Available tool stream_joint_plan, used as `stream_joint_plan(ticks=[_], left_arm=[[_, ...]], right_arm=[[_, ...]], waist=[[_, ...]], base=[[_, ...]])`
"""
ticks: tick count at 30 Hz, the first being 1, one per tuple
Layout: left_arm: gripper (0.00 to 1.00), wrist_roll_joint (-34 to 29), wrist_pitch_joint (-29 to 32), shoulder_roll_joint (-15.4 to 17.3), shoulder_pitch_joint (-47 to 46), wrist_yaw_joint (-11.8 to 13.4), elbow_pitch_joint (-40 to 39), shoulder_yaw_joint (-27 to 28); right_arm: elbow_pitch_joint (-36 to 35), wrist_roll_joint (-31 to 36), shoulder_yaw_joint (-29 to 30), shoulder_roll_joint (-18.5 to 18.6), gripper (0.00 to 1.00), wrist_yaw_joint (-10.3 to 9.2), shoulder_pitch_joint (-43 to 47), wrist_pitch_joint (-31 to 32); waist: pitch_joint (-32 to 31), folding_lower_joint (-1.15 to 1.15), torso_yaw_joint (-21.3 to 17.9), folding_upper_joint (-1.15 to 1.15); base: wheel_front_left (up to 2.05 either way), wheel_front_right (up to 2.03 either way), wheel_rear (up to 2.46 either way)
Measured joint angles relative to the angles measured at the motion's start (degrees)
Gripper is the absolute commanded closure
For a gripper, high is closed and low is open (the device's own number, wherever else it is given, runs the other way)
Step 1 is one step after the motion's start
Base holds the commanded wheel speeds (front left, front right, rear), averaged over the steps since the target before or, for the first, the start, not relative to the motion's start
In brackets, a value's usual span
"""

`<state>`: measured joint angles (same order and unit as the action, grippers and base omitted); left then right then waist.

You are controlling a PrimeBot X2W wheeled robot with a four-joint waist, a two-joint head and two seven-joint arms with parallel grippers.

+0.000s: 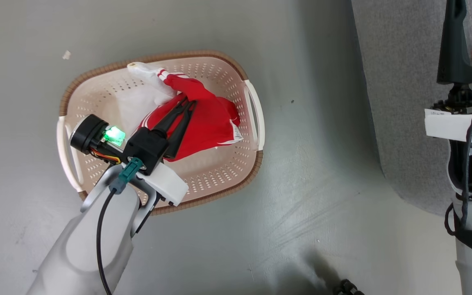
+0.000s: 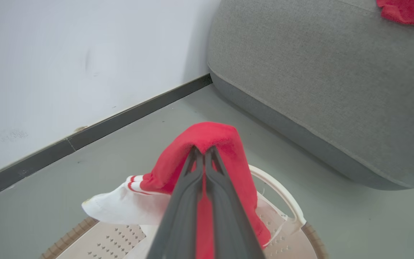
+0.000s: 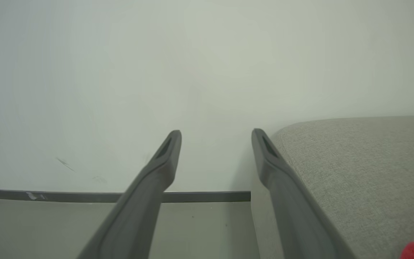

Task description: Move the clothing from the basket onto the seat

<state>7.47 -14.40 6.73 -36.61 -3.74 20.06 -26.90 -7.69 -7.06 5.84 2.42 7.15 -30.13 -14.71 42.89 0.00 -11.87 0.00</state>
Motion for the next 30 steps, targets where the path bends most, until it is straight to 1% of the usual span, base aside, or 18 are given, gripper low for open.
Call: stream_joint_plan(ticks=[11, 18, 30], left_arm=[[1.00, 0.04, -0.05, -0.14, 4.10, -0.01, -4.85, -0.34], [1.00, 0.62, -0.05, -0.26, 7.78, -0.46, -4.95, -0.47], [1.00, 1.10, -0.05, -0.58, 9.40, -0.53, -3.32, -0.70]], right_arm=[[1.11, 0.66, 1.91, 0.01, 0.00, 0.00, 4.01, 0.00], [1.76, 1.29, 2.38, 0.00, 0.00, 0.00, 6.39, 0.00], [2.42, 1.77, 2.49, -0.01, 0.00, 0.00, 10.57, 0.00]], waist=[[-5.72, 0.00, 2.02, 0.00], [-9.54, 0.00, 3.07, 0.00], [-14.89, 0.00, 3.86, 0.00]], base=[[0.00, 0.00, 0.00], [0.00, 0.00, 0.00], [0.00, 0.00, 0.00]])
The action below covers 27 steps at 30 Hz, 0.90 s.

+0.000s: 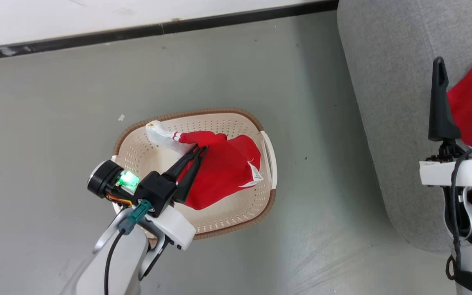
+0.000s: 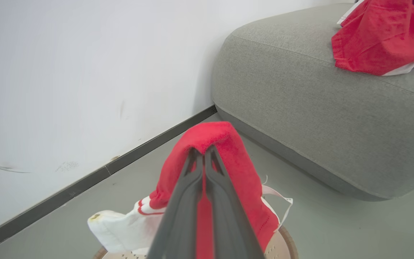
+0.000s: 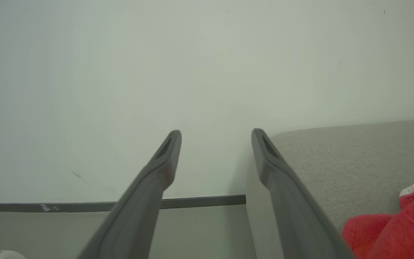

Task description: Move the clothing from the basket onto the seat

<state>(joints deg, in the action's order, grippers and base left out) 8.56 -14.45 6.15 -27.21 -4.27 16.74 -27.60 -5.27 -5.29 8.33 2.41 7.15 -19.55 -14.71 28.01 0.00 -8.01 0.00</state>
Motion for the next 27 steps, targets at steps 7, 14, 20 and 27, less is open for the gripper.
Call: stream_joint_plan(ticks=[7, 14, 20, 27], left_arm=[[1.00, 0.12, 0.01, 0.15, 0.98, 0.09, 0.04, 0.66], [0.24, 0.52, 0.01, 0.11, 1.46, 0.22, -0.26, 1.21], [0.00, 0.58, 0.00, 0.09, 1.87, 0.85, -0.30, 1.86], [0.00, 1.30, 0.00, 0.05, 2.40, 1.46, -0.31, 2.50]], right_arm=[[0.02, 0.02, 0.53, -0.01, 0.00, -0.01, 2.01, 0.00], [-0.01, 0.02, 0.55, -0.01, 0.00, -0.01, 2.95, 0.00], [-0.04, 0.01, 0.30, -0.02, 0.00, 0.00, 4.23, 0.00], [-0.24, 0.32, 0.57, -0.03, 0.00, -0.01, 5.48, 0.00]], waist=[[-2.65, 0.00, -0.18, 0.00], [-4.89, 0.00, -0.42, 0.00], [-6.43, 0.00, -0.68, 0.00], [-7.59, 0.00, -0.98, 0.00]], base=[[0.00, 0.00, 0.00], [0.00, 0.00, 0.00], [0.00, 0.00, 0.00], [0.00, 0.00, 0.00]])
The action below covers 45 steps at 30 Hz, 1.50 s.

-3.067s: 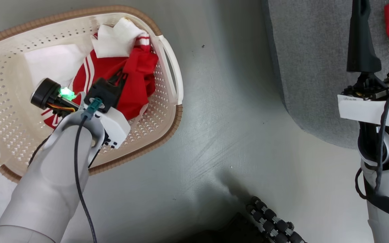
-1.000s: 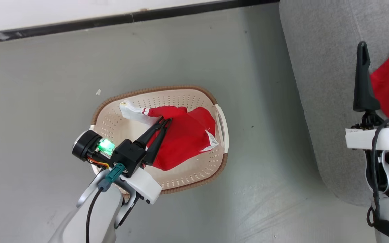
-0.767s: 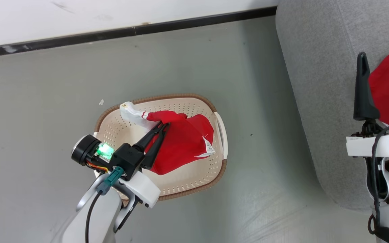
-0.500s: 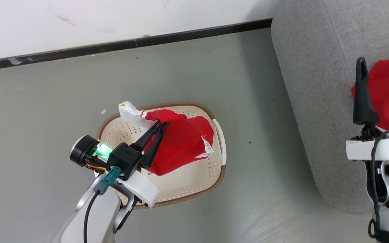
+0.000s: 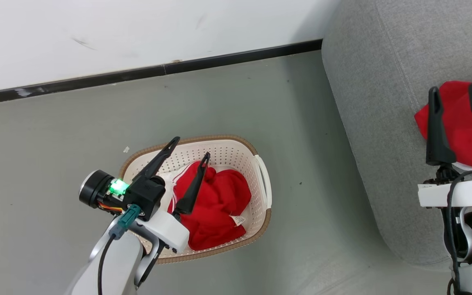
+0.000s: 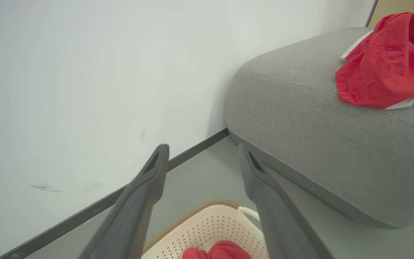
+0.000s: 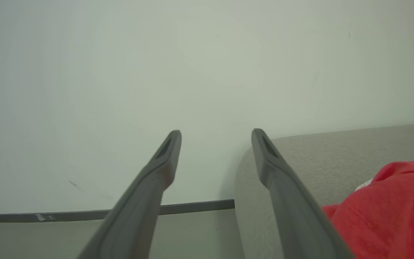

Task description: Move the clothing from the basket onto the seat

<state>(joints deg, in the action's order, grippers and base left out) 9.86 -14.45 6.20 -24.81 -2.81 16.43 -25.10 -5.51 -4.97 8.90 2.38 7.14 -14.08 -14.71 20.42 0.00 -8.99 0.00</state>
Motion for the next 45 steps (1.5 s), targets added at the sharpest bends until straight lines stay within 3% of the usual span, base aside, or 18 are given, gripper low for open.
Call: stream_joint_plan(ticks=[16, 45], left_arm=[[0.00, 1.76, 0.00, -0.32, 1.04, 2.23, -2.58, 4.04], [0.00, 7.73, 0.00, 1.18, 12.85, 8.75, -8.39, 20.34]], right_arm=[[-0.59, 0.87, 0.05, 0.00, 0.00, 0.00, 0.44, 0.00], [4.32, 2.56, -3.50, 0.02, 0.00, 0.00, 7.77, 0.20]], waist=[[-2.12, 0.00, 0.94, 0.00], [-10.13, 0.00, 4.62, 0.00]], base=[[0.00, 0.00, 0.00], [0.00, 0.00, 0.00]])
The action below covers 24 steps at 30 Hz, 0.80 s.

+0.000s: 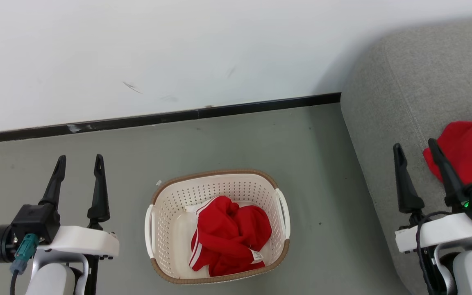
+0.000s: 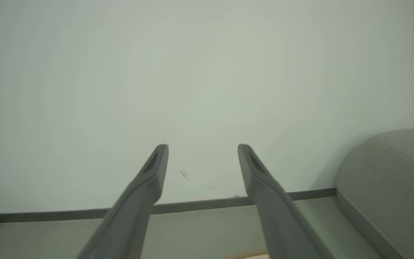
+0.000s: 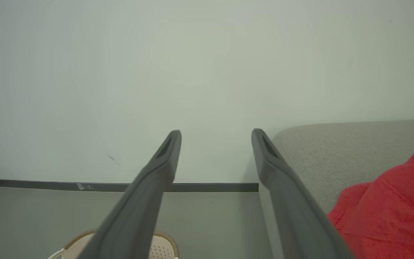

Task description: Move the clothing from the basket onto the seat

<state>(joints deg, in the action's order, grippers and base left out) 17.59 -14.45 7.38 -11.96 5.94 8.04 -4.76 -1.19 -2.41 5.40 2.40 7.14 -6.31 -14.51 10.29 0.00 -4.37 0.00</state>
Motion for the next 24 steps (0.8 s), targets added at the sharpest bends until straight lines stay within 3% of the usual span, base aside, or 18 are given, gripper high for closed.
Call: stream_joint_plan(ticks=[24], left_arm=[[0.00, 0.45, 0.00, -1.54, 8.20, 0.03, -0.02, 0.98]], right_arm=[[2.46, -1.60, -4.12, -0.03, 0.00, 0.00, 4.94, 0.96]], waist=[[-5.85, 0.00, 3.29, 0.00]], base=[[0.00, 0.00, 0.00]])
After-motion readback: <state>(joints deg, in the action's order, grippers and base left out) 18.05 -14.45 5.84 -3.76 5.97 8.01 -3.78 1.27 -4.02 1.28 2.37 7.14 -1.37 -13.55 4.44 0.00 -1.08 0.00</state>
